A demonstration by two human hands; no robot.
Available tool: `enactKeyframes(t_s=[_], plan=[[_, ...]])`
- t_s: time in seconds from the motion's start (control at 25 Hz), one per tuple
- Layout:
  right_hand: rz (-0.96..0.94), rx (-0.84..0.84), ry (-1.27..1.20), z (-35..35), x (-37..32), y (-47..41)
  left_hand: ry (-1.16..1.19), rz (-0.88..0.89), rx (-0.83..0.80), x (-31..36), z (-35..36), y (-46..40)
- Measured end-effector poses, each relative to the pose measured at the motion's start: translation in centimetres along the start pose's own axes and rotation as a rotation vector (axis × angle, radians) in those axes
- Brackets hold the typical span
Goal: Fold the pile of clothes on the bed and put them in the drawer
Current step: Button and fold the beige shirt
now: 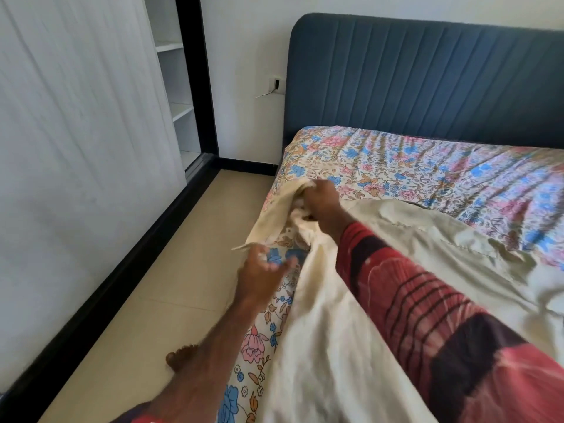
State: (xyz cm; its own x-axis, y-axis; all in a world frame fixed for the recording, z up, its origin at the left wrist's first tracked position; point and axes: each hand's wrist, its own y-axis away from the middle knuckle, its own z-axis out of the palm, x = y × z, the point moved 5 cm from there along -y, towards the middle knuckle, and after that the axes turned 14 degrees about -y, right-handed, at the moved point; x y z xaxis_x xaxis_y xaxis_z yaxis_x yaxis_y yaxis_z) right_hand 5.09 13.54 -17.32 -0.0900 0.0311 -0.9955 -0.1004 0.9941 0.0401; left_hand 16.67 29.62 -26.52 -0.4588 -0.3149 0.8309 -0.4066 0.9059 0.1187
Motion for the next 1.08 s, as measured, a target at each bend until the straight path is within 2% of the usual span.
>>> enactKeyframes(t_s=[0.08, 0.16, 0.32, 0.48, 0.64, 0.8, 0.88, 0.92, 1.0, 1.08], plan=[[0.034, 0.105, -0.225, -3.9, -3.1, -1.9, -0.378, -0.019, -0.191, -0.7, 3.7, 1.1], [0.027, 0.198, -0.332, -8.1, -5.1, -2.8, -0.576, 0.027, -0.193, -0.7, 5.6, 1.2], [0.043, 0.318, -0.444, -16.1, -5.9, -2.4, -0.577, 0.126, -0.165, 1.7, 6.6, 1.9], [0.064, 0.402, -0.579, -23.2, -3.9, -1.8, -0.54, 0.325, -0.193, 5.9, 9.1, 4.8], [0.077, 0.556, -0.642, -32.1, -0.5, 0.1, -0.629, 0.46, -0.26, 9.1, 14.1, 7.4], [0.304, 0.564, -0.267, -44.4, 13.7, -1.0, -0.749, 0.463, -0.352, 8.4, 18.1, 10.1], [0.421, 0.654, 0.13, -44.5, 15.3, 3.0, -0.795, 0.467, -0.335, 7.9, 18.1, 10.9], [0.426, 0.673, 0.382, -42.3, 13.7, 6.3, -0.811, 0.477, -0.322, 7.8, 18.0, 11.2], [0.199, 0.643, 0.69, -36.9, 10.2, 11.5, -0.836, 0.475, -0.316, 7.2, 17.3, 12.1], [-0.005, 0.46, 0.676, -31.6, 9.2, 14.8, -0.849, 0.469, -0.318, 6.5, 16.2, 13.2]])
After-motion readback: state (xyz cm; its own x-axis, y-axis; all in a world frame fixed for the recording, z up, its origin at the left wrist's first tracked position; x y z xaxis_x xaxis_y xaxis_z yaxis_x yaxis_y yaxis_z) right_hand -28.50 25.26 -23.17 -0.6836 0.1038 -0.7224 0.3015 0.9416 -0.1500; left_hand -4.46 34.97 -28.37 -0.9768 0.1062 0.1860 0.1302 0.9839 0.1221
